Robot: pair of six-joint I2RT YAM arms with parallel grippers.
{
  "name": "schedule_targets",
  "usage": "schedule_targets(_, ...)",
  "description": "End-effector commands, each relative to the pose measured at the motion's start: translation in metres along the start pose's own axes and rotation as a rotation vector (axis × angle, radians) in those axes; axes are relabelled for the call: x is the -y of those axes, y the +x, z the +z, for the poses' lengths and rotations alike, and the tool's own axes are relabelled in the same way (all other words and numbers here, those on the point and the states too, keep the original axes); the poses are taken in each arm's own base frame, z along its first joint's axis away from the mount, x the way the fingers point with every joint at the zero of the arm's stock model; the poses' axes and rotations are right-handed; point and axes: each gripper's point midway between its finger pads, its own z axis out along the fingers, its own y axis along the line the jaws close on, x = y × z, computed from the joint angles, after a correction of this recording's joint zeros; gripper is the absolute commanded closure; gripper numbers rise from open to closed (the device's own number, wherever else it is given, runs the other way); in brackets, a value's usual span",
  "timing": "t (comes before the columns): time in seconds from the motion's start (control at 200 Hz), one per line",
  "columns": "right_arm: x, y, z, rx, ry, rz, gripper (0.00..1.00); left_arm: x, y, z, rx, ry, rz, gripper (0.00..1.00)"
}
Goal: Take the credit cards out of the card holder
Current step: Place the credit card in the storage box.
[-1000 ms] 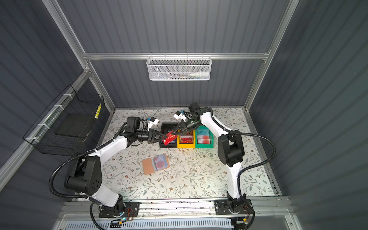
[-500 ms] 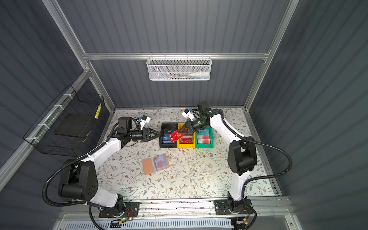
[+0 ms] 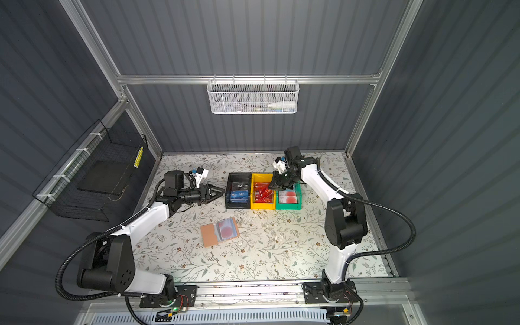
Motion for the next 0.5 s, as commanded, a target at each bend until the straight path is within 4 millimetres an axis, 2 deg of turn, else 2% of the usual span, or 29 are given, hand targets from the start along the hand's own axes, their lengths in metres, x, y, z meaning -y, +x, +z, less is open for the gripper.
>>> schedule_targets(0.0, 0.009, -0.006, 0.008, 0.005, 0.06, 0.028, 1.0, -0.007, -0.006, -0.005, 0.056, -0.029, -0.032, 0.56)
schedule_targets(0.155, 0.009, -0.013, 0.013, 0.012, 0.101, 0.033, 1.0, -0.024, -0.007, -0.009, 0.081, -0.082, -0.08, 0.56)
schedule_targets(0.49, 0.005, -0.027, 0.036, 0.019, 0.154, 0.034, 1.0, -0.034, -0.004, -0.008, 0.085, -0.097, -0.105, 0.55)
